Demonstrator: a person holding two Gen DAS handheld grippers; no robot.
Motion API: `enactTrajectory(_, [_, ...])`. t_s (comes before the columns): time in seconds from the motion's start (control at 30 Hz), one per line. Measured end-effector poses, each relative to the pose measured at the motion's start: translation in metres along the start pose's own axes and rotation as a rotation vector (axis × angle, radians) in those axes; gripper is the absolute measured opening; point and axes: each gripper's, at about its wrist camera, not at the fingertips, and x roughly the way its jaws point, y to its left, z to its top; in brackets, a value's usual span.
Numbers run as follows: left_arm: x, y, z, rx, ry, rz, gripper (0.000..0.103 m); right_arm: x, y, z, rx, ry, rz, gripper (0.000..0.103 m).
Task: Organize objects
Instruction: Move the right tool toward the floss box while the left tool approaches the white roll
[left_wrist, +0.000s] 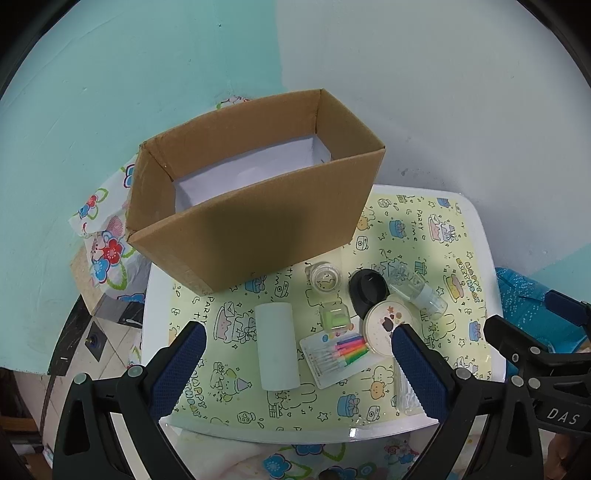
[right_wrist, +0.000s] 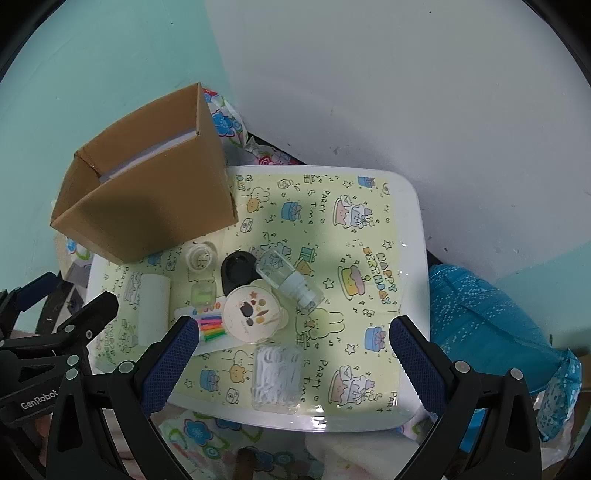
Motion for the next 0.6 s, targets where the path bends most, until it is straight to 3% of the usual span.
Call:
enactTrajectory(0.03, [0.0002, 0.0004, -0.0003, -0.001, 0.000, -0.004, 0.101, 0.0000, -0.0002, -0.0001, 0.195, -0.022, -0.020, 0.103])
enactTrajectory(0.33, [0.0002, 0.0008, -0.0023, 0.063, -0.007, -0.043, 0.101, -0.0015, -0.0021, -0.0026, 0.209, -0.034, 0.005, 0.103])
enactTrajectory(0.6, [-0.0001, -0.0012, -0.0035, 0.089, -0.019, -0.015, 0.101, -0.0001, -0.0027, -0.0039, 0.211, -0.032, 0.014, 0.103])
